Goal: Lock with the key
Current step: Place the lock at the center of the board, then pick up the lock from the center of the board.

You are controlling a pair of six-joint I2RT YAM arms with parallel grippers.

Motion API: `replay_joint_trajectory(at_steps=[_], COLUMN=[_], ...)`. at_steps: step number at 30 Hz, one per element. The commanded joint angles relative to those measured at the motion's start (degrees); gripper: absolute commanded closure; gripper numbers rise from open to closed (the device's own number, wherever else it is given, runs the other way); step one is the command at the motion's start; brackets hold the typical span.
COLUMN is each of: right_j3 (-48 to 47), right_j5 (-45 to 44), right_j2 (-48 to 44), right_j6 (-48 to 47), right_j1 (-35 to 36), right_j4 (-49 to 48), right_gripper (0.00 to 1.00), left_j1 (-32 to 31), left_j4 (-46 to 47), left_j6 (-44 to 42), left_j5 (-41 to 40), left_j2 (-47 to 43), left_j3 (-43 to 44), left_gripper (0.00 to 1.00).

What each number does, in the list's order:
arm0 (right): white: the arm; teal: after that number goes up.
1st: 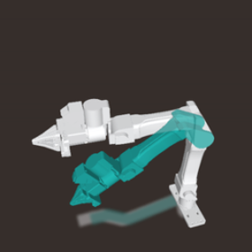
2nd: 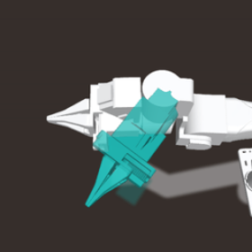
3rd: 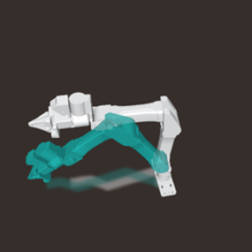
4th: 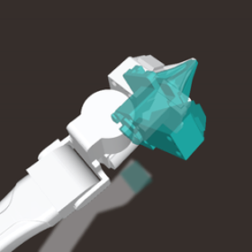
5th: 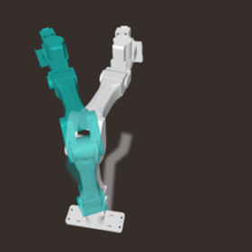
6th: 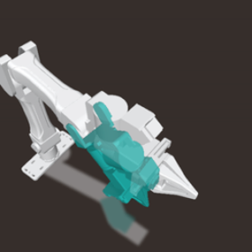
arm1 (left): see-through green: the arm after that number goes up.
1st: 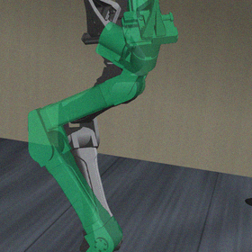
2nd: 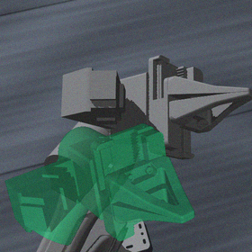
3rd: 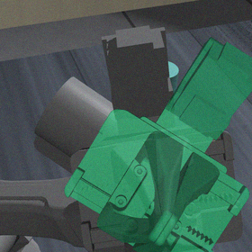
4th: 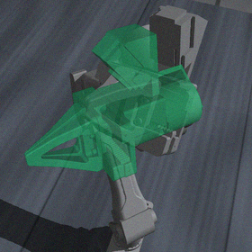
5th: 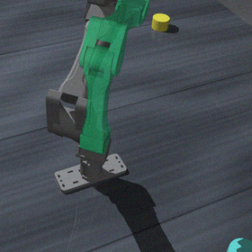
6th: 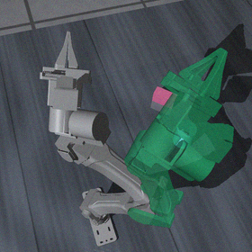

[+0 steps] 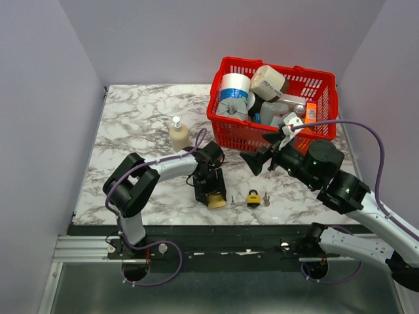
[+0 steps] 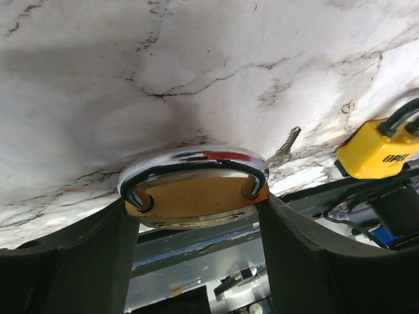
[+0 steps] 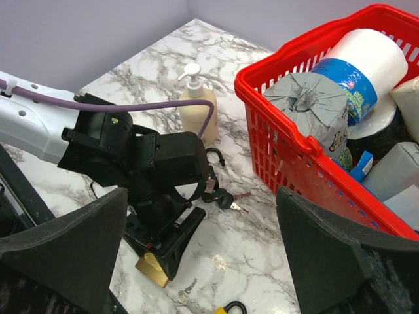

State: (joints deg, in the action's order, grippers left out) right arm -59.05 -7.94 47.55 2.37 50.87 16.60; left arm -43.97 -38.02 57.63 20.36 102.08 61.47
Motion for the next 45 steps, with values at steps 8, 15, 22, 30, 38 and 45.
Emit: replay_joint_trajectory(at_steps=[8,15,22,30,38,45], right_j3=[0.2,-0.2,-0.5,-0.5,-3.4,-4.7], right_j5=[1.1,0.8,1.4,4.2,10.4,12.2], right_j2=[-0.1,-0.2,-0.4,-1.5,-1.8,-0.5], right_j6=[1.8,2.2,3.3,1.0,-4.8,-6.9], right_j1=[-0.5,-0.5,-0.5,-0.4,-1.0,-1.8], right_j4=[0.1,0.1,0.0,2.0,6.9,7.9], right_gripper=[0.0,0.0,0.0,0.0,0.0,0.0], left_j1=[0.0,0.1,0.5,6.9,11.3,11.4], left_j4=[-1.2,5.1,8.1,9.6,6.4,22.7], left_j6=[-1.5,-1.3,-4.6,-25.2,-40.0,-40.7], left_j5=[-4.6,-4.8,-9.5,-11.4,-14.0,-13.9], left_j2=[-1.8,-10.3,-27.4,-41.1,-40.9,-41.8], left_j3=[2.9,1.9,-5.9,-6.6,-5.0,-15.7], left_gripper=[0.06,0.01,0.01,0.01,0.05,0.23])
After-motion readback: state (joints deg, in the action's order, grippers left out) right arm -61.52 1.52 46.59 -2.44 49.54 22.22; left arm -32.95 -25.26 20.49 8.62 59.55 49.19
